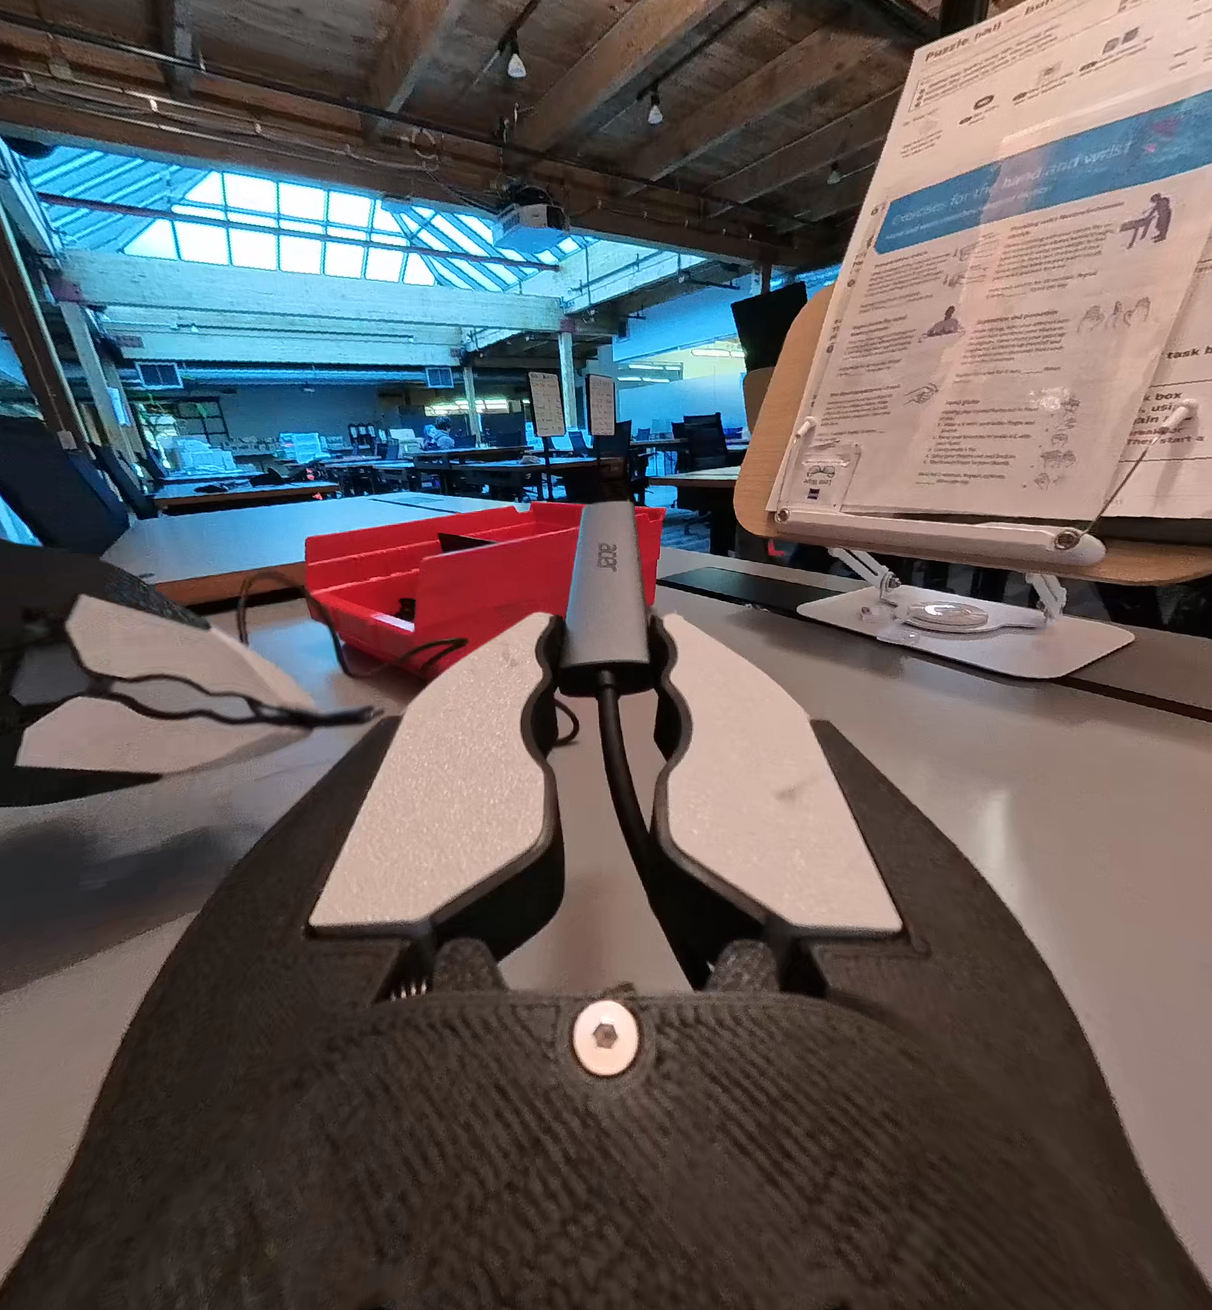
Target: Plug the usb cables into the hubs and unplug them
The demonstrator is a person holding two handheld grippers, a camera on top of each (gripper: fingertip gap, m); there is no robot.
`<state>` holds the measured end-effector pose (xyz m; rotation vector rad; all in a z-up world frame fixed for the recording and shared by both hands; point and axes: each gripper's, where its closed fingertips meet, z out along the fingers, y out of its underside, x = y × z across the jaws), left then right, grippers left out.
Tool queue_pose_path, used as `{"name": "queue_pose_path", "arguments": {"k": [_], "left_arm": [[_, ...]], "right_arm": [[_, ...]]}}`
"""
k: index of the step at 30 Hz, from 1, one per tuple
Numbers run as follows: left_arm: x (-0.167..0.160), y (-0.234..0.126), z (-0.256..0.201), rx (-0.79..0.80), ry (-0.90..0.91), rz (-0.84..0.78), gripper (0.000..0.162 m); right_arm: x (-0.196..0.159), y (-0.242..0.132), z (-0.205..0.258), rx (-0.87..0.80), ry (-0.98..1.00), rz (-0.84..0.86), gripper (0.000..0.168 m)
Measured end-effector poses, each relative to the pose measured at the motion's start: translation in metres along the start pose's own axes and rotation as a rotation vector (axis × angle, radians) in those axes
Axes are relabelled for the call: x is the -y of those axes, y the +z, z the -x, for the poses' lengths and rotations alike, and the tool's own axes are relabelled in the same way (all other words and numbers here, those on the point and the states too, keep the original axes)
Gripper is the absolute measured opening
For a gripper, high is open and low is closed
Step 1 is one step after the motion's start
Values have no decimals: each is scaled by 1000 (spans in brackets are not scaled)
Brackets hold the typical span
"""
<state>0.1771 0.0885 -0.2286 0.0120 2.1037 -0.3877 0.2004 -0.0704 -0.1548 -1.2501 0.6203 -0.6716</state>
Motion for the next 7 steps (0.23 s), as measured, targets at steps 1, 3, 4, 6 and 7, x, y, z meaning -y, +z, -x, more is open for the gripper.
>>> {"name": "queue_pose_path", "arguments": {"k": [1,3,4,6,7], "left_arm": [[4,-1,9,68,62,17,2],[13,1,20,139,135,65,2],[18,2,26,167,150,89,2],[28,7,33,180,178,141,2],[35,9,37,194,189,153,2]], "right_arm": [[-2,1,0,-6,-2,15,23],[-6,3,1,-24,-5,47,23],[-7,5,1,-34,-15,60,23],[-11,7,4,-50,-55,91,23],[-13,9,5,-52,-74,107,23]]}}
